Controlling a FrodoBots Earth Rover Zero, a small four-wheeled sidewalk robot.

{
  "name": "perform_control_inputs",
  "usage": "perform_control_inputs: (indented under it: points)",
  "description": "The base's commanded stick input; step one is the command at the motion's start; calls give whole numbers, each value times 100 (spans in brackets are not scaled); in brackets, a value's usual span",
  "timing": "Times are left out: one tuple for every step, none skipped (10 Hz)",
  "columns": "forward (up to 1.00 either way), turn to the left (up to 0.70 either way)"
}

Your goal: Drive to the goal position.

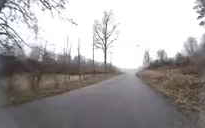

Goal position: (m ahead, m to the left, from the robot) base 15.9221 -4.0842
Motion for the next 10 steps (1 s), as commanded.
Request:
perform_control_inputs:
  points:
    - [70,-35]
    - [70,-35]
    - [70,-11]
    - [70,0]
    - [69,0]
    - [69,-11]
    - [69,-28]
    - [69,-30]
    - [69,-22]
    - [69,0]
